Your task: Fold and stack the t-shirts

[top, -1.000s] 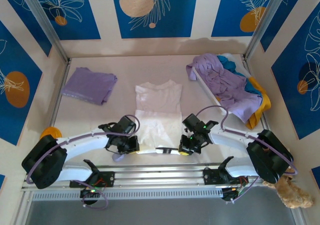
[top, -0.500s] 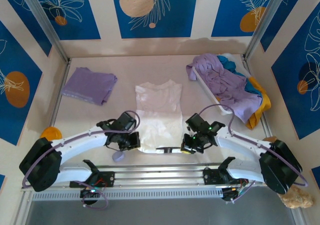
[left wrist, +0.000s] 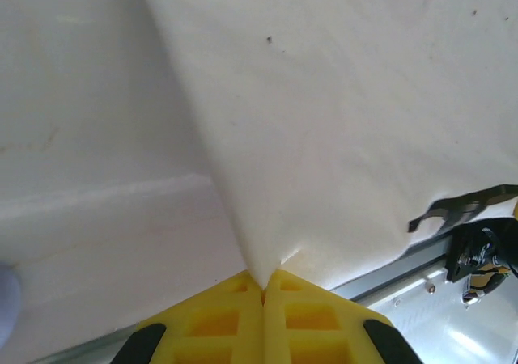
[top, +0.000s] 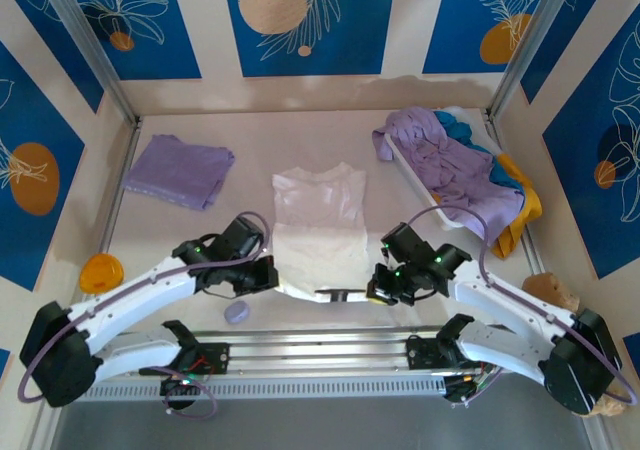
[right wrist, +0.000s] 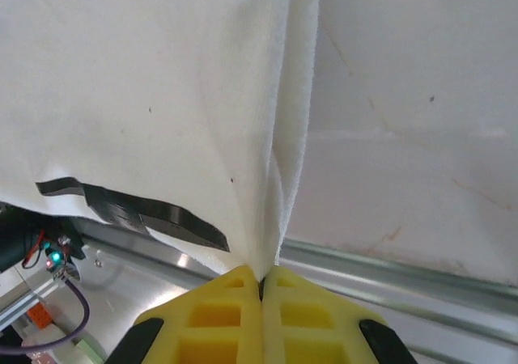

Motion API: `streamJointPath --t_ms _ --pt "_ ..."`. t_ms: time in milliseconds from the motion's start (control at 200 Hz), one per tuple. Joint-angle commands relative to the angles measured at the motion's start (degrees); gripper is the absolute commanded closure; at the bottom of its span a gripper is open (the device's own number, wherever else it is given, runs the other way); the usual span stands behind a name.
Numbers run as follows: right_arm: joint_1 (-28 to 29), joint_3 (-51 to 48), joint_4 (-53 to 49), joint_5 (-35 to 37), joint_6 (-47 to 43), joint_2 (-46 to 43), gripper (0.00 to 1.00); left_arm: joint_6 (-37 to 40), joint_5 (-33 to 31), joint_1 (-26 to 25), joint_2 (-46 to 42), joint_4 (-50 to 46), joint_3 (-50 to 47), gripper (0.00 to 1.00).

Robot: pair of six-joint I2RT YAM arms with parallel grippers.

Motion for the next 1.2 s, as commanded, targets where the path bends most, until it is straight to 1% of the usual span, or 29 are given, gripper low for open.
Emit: streamJointPath --t_ms 0,90,190,285,355,390,565,740,945,1195 --pt "2.4 -1.4 -5.4 -0.2 3.4 -3.3 1.0 -3.5 -2.0 -2.2 -3.4 -3.3 -1.5 1.0" --pt "5.1 -1.3 -6.8 1.1 5.7 -5.2 1.0 -4.7 -2.4 -3.5 -5.4 -3.6 -1.4 1.0" --pt "7.3 1.1 -9.1 3.2 6.9 -6.3 1.0 -4.6 -3.3 -3.6 -5.8 -4.7 1.4 1.0" --pt "7.8 5.6 -12.1 5.6 6.6 -6.3 1.0 -3.2 -4.6 -3.7 -4.6 -6.6 6.0 1.0" --pt "7.2 8.5 -13.2 6.8 5.7 -5.9 1.0 -2.2 -4.9 -3.5 -3.0 -7.0 9.3 1.0" --pt "6.4 9.6 -13.0 6.3 5.2 -5.5 1.0 -1.5 -5.1 -3.4 -1.9 -7.3 10.9 1.0" --pt "-1.8 13.4 -9.9 0.0 1.5 -2.0 1.0 2.3 -6.2 -2.1 4.1 -9.8 19.8 1.0" --pt "-8.6 19.0 -8.7 -3.5 -3.2 4.0 1.0 5.3 -4.4 2.1 9.8 -8.2 26.7 1.0" --pt "-12.9 26.6 -10.2 -5.2 -7.5 10.3 1.0 9.0 0.2 8.5 15.4 -9.0 33.1 1.0" --pt "-16.5 30.0 -9.8 -7.3 -8.9 13.9 1.0 11.9 3.2 13.6 19.2 -10.6 38.9 1.0"
